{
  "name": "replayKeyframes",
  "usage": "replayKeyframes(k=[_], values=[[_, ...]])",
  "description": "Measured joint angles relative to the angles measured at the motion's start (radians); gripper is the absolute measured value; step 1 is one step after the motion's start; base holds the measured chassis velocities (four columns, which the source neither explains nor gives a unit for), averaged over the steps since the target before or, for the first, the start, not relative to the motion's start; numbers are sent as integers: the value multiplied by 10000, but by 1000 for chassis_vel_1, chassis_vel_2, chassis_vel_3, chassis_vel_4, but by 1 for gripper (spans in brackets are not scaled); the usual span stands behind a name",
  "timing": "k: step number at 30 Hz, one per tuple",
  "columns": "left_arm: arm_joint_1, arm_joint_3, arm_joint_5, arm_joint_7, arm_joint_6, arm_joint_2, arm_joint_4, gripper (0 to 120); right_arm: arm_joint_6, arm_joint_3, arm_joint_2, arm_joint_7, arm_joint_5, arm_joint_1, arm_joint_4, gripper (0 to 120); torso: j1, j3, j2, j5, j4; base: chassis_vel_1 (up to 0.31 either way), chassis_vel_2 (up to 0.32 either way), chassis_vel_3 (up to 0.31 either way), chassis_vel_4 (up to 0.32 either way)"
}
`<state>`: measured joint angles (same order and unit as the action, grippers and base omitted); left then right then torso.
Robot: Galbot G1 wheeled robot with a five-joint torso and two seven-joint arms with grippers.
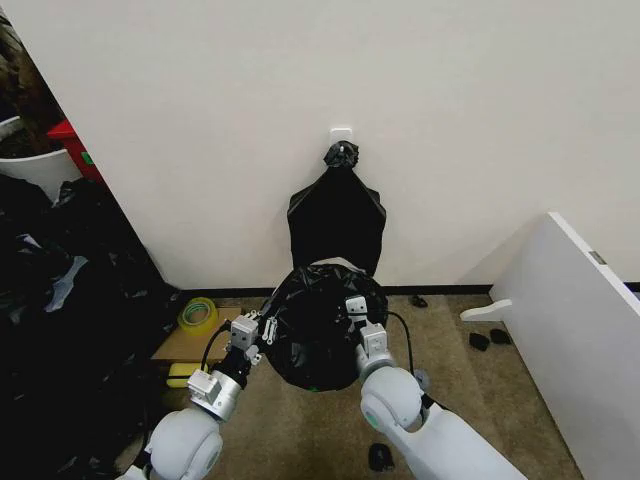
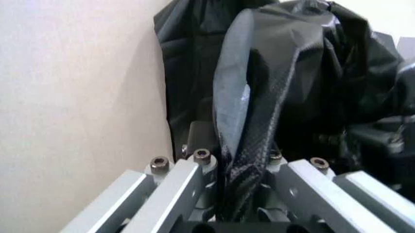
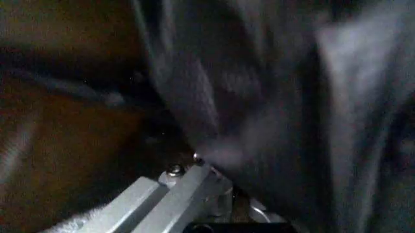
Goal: Place the garbage bag over the trash bin.
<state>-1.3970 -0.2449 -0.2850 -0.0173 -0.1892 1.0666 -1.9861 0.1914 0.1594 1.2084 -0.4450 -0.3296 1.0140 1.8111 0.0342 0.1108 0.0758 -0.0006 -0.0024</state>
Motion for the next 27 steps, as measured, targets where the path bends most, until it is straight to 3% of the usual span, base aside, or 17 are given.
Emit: replayKeyframes(k=[5,11,18,27], values=[[44,25,47,0,-33,39,158,4,-174,364,-148,170,-333,252,628,0,0,0,0,0,-1,0,0,0,0],[-2,39,148,49,-180,132,224,4,1220,935,-106,-903,-1695,267,1302,0,-1,0,0,0,-2,0,0,0,0],[-179,-22,298,287,-562,91,137,4,2810,1294,506,-2093,-2596,-352,341,0,-1,0,0,-1,-1,0,0,0,0],[-171,6,248,548,-1047,97,140,4,3266,1231,1182,-2605,-2852,-816,-741,0,-1,0,0,-1,0,0,0,0,0]])
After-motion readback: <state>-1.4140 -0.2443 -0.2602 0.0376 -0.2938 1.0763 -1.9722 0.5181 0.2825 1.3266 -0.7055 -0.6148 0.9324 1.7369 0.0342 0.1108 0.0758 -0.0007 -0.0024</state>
